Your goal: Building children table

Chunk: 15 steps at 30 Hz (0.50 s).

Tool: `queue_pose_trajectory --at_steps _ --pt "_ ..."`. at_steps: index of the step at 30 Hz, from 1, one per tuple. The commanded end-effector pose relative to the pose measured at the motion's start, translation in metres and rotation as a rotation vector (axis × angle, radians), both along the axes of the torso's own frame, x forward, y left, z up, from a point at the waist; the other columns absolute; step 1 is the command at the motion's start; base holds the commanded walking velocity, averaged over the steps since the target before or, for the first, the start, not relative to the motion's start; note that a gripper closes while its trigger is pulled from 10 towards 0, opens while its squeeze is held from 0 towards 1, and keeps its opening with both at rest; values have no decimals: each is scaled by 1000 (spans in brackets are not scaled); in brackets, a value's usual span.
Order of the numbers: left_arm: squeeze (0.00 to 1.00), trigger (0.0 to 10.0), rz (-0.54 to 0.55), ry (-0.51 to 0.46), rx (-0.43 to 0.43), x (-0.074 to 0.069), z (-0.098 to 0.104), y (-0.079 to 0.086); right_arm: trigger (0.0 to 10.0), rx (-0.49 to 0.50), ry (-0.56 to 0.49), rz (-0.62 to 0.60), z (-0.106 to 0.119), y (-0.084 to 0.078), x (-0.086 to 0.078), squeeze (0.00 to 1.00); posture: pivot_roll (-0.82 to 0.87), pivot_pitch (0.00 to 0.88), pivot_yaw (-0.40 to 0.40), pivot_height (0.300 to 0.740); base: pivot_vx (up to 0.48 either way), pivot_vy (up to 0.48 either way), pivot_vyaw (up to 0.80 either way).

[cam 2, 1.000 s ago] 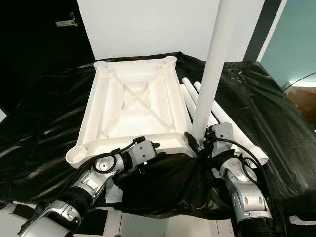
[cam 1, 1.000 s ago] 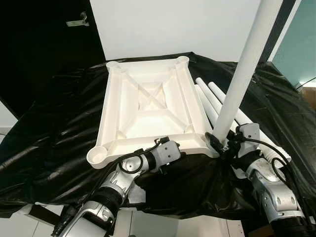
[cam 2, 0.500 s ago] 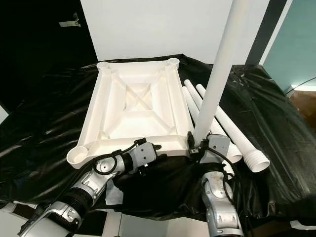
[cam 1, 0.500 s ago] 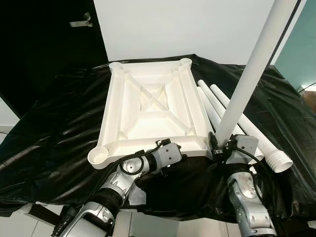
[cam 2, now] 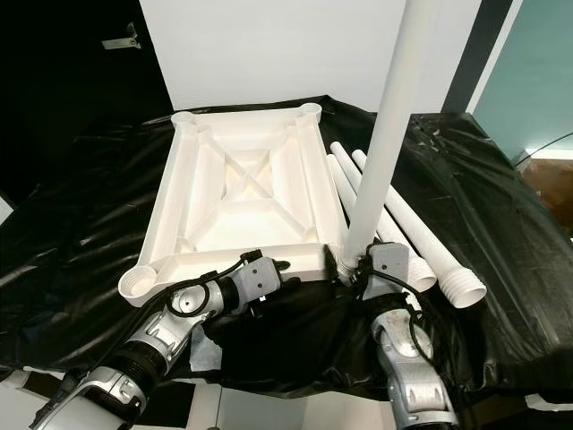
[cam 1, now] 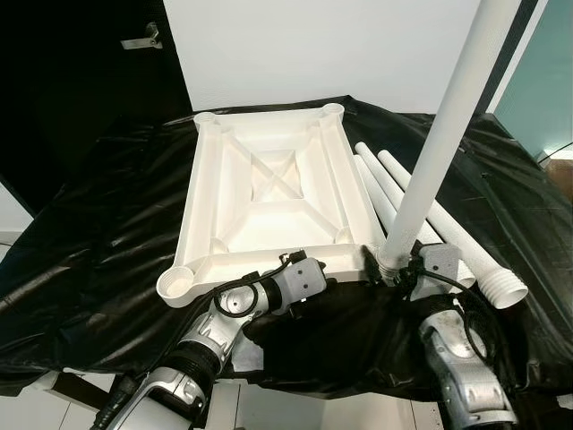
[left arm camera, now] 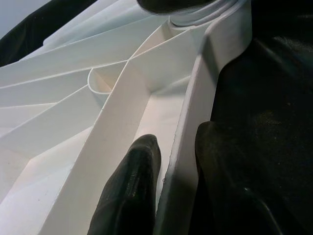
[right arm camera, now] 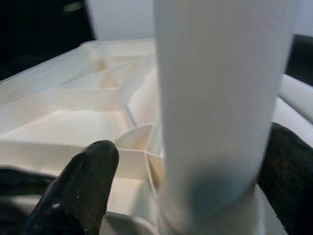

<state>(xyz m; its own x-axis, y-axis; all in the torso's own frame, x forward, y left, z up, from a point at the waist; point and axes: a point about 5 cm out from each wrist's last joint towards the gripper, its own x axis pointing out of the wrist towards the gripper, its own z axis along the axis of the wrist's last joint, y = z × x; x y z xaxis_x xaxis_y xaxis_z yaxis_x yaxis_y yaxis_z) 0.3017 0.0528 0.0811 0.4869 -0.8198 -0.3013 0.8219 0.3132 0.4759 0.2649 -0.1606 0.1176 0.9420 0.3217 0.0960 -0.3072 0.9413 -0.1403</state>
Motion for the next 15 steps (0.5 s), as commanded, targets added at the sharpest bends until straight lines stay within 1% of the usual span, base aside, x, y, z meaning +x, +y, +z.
queue_pose_trajectory --at_steps 1,2,3,5,8,11,12,14,15 --pt "0 10000 56 130 116 -10 -35 18 10000 -26 22 62 0 -1 2 0 -25 10 0 740 0 0 0" --pt "0 10000 56 130 116 -10 -35 18 10000 -26 22 62 0 -1 2 0 -25 10 0 740 0 0 0" --pt "0 10000 60 130 114 -10 -35 18 10000 -70 33 123 1 -4 5 0 -27 8 -2 740 0 0 0" --pt "0 10000 60 130 114 -10 -35 18 10000 -70 33 123 1 -4 5 0 -27 8 -2 740 0 0 0" --pt "0 10000 58 134 109 -12 -36 16 10000 -98 42 202 5 -6 9 0 -28 6 1 740 0 0 0" --pt "0 10000 56 132 112 -11 -36 16 10000 -104 53 232 6 -7 11 0 -28 2 2 740 0 0 0" --pt "0 10000 55 130 114 -11 -35 16 2902 -102 57 242 5 -7 12 0 -27 1 1 740 0 0 0" --pt "0 10000 56 127 114 -9 -34 16 2902 -100 62 250 4 -7 12 0 -27 0 -2 740 0 0 0" --pt "0 10000 59 123 110 -8 -33 15 0 -86 72 262 3 -6 11 0 -30 0 -5 740 0 0 0"
